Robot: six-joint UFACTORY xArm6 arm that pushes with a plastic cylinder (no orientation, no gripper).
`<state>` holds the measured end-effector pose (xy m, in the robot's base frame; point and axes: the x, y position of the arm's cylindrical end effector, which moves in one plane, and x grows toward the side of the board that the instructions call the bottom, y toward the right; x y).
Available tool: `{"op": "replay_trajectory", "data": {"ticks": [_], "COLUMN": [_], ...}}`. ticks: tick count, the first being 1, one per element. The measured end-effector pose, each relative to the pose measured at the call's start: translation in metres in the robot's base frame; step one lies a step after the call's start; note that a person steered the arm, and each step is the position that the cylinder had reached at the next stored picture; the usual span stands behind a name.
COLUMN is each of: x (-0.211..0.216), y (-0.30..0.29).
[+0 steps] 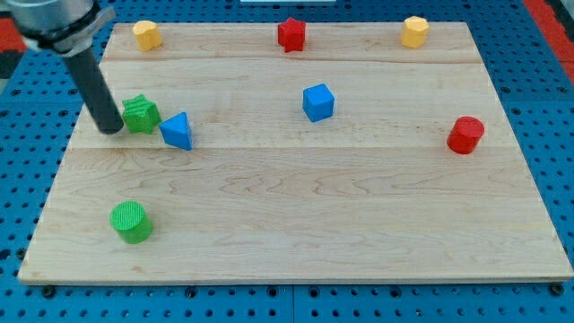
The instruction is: Push the green star slightly towards left
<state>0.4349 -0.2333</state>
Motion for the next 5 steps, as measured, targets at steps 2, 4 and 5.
{"op": "replay_trajectory", "data": {"ticks": [2,4,5], "x": [-0.015,-0.016,-0.018], "y": [0.074,0.001,0.011]}}
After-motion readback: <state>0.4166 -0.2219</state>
